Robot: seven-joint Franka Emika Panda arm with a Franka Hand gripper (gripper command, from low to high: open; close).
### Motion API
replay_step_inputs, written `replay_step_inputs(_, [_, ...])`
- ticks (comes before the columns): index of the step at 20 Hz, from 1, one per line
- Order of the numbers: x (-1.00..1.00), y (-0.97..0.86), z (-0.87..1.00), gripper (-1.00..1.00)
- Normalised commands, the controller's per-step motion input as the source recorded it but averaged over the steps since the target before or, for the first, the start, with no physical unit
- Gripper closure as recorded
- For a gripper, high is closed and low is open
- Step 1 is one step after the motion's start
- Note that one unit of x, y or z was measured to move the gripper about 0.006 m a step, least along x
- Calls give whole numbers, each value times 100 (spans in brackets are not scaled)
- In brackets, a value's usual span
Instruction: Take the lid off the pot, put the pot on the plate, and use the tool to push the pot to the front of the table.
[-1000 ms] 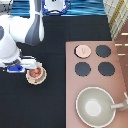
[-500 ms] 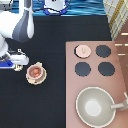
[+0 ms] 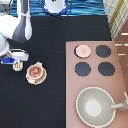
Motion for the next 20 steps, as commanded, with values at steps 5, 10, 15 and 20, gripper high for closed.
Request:
replay_step_inputs(5, [-100, 0, -66, -100])
replay_step_inputs(10, [-100, -8, -42, -100])
replay_step_inputs(15, [-100, -19, -17, -100])
replay_step_inputs(20, [-65, -37, 1, 100])
